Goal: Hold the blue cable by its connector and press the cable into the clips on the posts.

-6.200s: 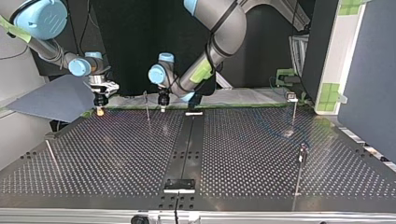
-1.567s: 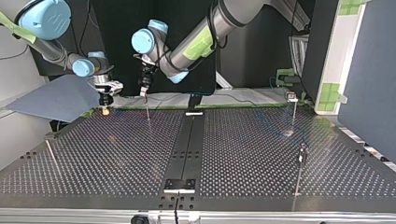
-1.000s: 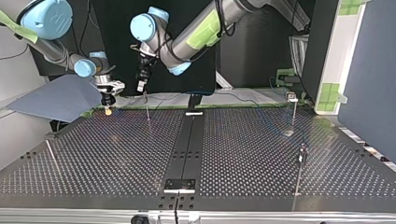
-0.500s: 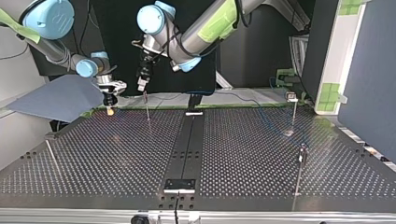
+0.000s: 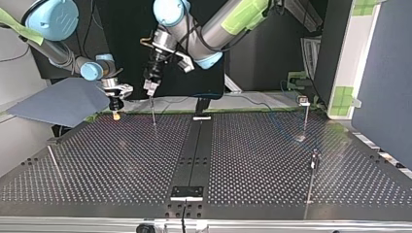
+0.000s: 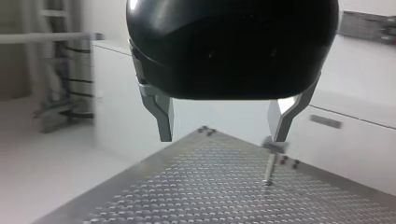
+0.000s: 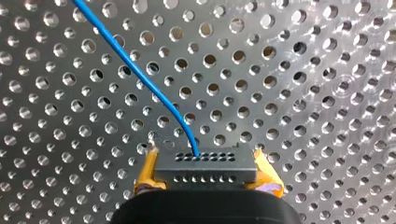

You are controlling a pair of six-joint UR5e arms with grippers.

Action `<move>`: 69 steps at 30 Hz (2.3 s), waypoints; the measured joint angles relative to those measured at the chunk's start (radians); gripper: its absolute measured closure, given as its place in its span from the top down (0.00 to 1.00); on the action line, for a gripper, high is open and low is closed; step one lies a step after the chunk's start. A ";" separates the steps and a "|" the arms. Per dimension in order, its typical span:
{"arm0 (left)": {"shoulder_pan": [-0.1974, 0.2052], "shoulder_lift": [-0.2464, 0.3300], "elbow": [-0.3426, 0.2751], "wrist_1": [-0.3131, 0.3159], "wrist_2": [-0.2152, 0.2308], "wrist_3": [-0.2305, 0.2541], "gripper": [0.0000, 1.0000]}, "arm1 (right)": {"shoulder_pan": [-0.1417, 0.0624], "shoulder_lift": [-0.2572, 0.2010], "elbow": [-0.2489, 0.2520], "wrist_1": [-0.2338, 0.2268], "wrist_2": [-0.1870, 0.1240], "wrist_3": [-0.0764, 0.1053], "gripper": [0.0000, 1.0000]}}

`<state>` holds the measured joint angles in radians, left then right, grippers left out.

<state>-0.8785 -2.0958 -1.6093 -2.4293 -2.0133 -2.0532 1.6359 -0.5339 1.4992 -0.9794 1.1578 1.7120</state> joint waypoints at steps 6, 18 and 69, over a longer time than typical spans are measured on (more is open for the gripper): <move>0.003 0.049 -0.049 0.050 -0.011 -0.031 1.00 | 0.001 0.000 -0.002 0.001 -0.019 0.003 0.00; 0.018 0.147 -0.161 0.161 -0.007 -0.030 1.00 | 0.008 0.000 -0.003 0.004 -0.021 0.001 0.00; 0.065 0.135 -0.601 0.222 0.030 -0.009 1.00 | -0.001 0.000 -0.012 0.005 -0.012 -0.008 0.00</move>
<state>-0.8135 -1.9611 -2.2103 -2.2072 -1.9830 -2.0619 1.6351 -0.5343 1.4875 -0.9740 1.1457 1.7041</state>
